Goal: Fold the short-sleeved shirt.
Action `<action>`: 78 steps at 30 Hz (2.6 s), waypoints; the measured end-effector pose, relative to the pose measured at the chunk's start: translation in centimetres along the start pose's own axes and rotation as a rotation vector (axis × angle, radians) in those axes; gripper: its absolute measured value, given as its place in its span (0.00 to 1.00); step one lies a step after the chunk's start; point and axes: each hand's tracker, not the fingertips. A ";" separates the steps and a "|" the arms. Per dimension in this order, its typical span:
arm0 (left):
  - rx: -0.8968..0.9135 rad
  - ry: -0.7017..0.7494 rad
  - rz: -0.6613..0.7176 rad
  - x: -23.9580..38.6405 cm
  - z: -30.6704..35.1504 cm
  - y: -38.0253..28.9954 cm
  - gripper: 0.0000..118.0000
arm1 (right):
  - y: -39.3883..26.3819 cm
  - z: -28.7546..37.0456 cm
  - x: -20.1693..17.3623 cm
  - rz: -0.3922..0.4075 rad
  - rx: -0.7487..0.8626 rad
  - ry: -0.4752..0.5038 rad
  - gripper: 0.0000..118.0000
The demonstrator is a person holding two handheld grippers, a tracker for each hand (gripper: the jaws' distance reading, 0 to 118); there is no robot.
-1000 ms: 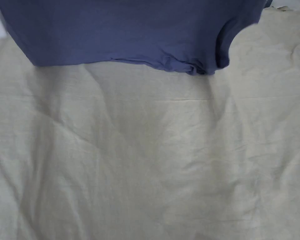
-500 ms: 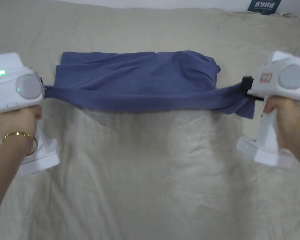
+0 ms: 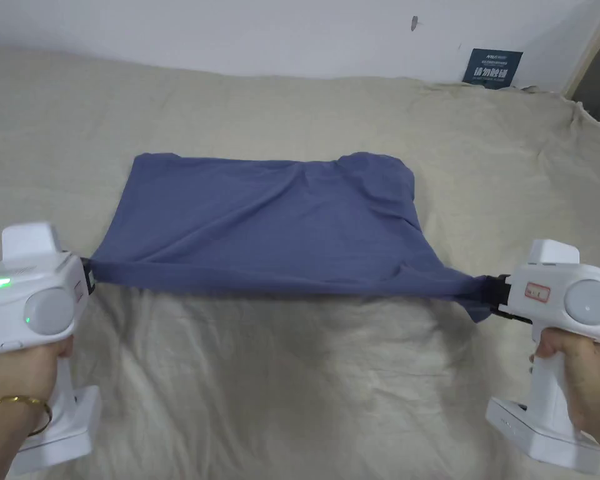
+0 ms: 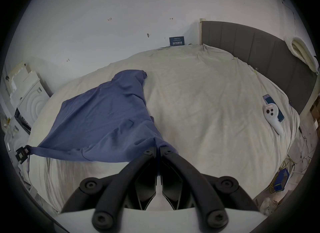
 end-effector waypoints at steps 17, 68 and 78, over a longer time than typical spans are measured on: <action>-0.016 -0.019 -0.018 -4.6 6.9 -8.3 0.00 | -9.2 7.1 3.6 0.125 0.004 0.062 0.01; 0.288 -0.221 -0.083 1.0 11.9 -5.8 0.17 | -9.3 11.2 -4.1 0.184 0.440 0.126 0.21; 0.304 -0.242 -0.096 1.1 12.3 -6.2 0.00 | -9.9 11.2 -5.2 0.178 0.453 0.129 0.00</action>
